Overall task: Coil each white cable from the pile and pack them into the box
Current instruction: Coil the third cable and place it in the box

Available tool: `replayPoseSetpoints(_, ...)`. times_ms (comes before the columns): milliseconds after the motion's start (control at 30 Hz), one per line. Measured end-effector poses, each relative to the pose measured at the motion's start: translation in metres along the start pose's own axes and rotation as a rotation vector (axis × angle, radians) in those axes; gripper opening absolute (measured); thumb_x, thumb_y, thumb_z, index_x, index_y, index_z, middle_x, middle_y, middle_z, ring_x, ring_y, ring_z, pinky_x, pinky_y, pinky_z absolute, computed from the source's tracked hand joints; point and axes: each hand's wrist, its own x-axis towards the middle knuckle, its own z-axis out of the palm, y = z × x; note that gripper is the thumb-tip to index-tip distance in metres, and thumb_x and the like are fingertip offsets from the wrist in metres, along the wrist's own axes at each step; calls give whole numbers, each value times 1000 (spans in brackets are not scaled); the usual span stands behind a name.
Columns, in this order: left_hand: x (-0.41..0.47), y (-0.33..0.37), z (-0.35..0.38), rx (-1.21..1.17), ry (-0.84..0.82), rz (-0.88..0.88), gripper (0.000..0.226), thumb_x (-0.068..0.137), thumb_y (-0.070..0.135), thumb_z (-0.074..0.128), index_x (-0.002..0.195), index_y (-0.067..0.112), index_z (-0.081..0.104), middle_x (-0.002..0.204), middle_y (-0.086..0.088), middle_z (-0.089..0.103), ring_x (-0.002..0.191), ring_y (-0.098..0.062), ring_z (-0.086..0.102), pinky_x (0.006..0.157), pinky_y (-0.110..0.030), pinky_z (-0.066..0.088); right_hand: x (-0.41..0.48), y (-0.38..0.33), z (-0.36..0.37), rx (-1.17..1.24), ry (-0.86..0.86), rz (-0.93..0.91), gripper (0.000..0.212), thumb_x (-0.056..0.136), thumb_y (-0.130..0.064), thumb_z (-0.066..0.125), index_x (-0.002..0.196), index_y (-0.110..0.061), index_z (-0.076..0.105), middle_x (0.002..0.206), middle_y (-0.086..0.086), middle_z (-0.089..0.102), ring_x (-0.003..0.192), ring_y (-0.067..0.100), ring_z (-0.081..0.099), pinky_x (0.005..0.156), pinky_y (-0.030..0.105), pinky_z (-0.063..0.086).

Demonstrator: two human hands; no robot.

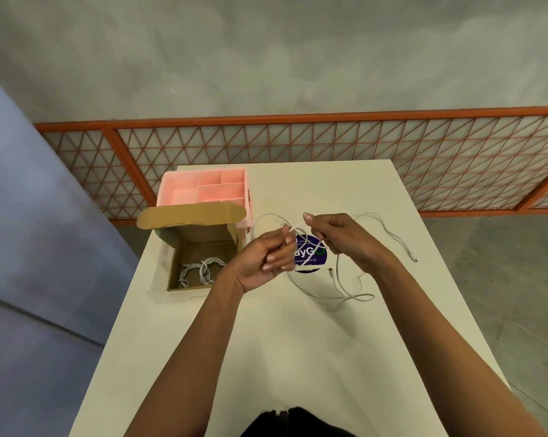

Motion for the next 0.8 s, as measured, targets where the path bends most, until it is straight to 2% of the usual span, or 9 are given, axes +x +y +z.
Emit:
replayPoseSetpoints(100, 0, 2, 0, -10, -44, -61, 32, 100, 19, 30, 80, 14, 54, 51, 6, 42, 43, -5, 37, 58, -22, 45, 0, -3, -1, -27, -15, -17, 47, 91, -46, 56, 58, -18, 38, 55, -7, 29, 53, 9, 24, 50, 20, 23)
replayPoseSetpoints(200, 4, 4, 5, -25, -58, -56, 33, 100, 23, 32, 77, 14, 54, 48, 8, 35, 41, -5, 23, 46, -18, 29, 2, -5, -1, -63, 4, -48, 47, 91, -46, 56, 60, -15, 41, 53, -9, 30, 49, 6, 26, 48, 14, 25)
replayPoseSetpoints(333, 5, -1, 5, -55, -25, -7, 33, 98, 26, 36, 75, 16, 58, 49, 7, 19, 39, -6, 13, 41, -18, 15, 3, -3, -5, -37, 99, -111, 38, 94, -34, 56, 73, -3, 61, 38, -14, 37, 37, 1, 36, 42, 8, 28)
replayPoseSetpoints(400, 4, -5, 1, -69, -30, 5, 26, 96, 28, 46, 77, 15, 59, 48, 7, 19, 38, -5, 14, 40, -17, 17, 5, -2, -8, -18, 181, -141, 34, 94, -29, 57, 76, 0, 62, 40, -19, 46, 44, -8, 48, 51, 8, 33)
replayPoseSetpoints(467, 3, -9, 0, -70, -49, 13, 20, 89, 32, 62, 79, 15, 59, 48, 7, 20, 38, -5, 15, 40, -16, 20, 8, 1, -8, -30, 245, -165, 34, 92, -33, 59, 70, -7, 63, 54, -19, 57, 63, -8, 56, 69, 13, 36)
replayPoseSetpoints(567, 4, -12, 3, -85, -66, 15, 21, 84, 34, 69, 80, 14, 61, 48, 7, 20, 38, -5, 15, 39, -16, 19, 16, 10, -5, -8, 318, -169, 34, 90, -38, 61, 65, -14, 63, 69, -2, 59, 80, 18, 55, 80, 27, 39)
replayPoseSetpoints(667, 5, -10, 4, -132, -59, 58, 27, 88, 32, 64, 103, 10, 66, 48, 7, 20, 38, -5, 16, 40, -16, 19, 15, 11, -3, 27, 296, -167, 32, 92, -35, 58, 72, -11, 65, 66, -13, 59, 75, 7, 54, 73, 19, 38)
replayPoseSetpoints(733, 4, -5, 3, -175, -61, 103, 39, 94, 29, 52, 126, 7, 57, 47, 6, 24, 38, -5, 17, 40, -17, 22, 12, 13, -2, -48, 219, -140, 29, 96, -32, 52, 79, -12, 64, 61, -19, 56, 61, -4, 50, 59, 10, 33)
replayPoseSetpoints(800, 4, 0, 0, -201, -55, 160, 44, 100, 25, 37, 139, 7, 44, 44, 5, 34, 36, -6, 20, 41, -18, 22, 10, 23, 1, -151, 154, -127, 28, 100, -29, 45, 82, -17, 62, 58, -17, 50, 52, 0, 40, 52, 12, 30)
